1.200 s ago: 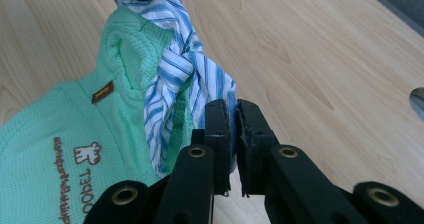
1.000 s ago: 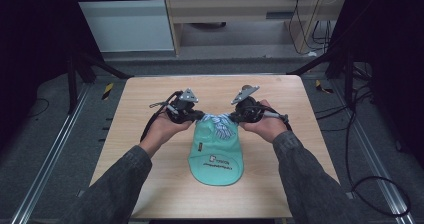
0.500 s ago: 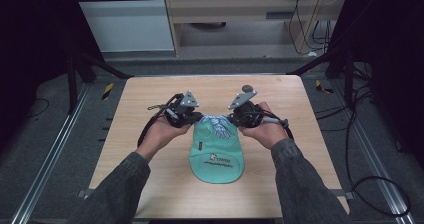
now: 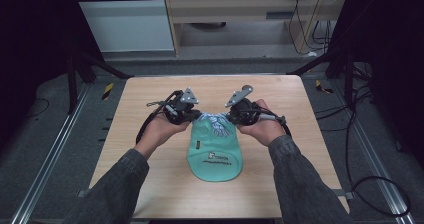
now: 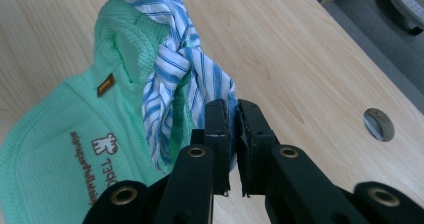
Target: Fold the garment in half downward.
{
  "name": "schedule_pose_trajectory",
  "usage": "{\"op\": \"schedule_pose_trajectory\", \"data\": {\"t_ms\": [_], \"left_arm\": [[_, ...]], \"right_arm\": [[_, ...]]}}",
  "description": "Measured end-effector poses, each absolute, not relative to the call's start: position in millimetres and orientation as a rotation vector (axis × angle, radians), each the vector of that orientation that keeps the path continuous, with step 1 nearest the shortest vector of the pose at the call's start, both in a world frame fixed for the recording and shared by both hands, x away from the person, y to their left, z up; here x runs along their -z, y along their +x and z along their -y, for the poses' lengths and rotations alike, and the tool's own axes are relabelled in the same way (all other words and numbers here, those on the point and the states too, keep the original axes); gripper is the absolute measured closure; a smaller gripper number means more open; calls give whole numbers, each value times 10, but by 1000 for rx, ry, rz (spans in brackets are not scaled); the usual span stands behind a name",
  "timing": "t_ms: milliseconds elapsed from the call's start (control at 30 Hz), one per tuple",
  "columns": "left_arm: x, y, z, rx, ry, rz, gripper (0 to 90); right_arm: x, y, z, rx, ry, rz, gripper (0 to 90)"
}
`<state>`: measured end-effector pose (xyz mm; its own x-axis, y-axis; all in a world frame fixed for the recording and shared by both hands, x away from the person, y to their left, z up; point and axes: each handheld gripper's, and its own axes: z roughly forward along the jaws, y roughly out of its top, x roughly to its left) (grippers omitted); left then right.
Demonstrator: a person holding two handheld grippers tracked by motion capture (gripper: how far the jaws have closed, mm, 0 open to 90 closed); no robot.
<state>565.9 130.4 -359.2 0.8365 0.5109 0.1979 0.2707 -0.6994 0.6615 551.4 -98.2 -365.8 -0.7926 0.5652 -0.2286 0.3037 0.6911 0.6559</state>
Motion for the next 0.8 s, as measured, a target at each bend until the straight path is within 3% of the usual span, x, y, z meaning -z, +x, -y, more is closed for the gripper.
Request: {"op": "schedule_pose_trajectory", "data": {"t_ms": [800], "left_arm": [[3562, 5732, -1251, -518, 2355, -578, 869]], "right_arm": [[3565, 5543, 994, -838, 662, -2460, 843]]}}
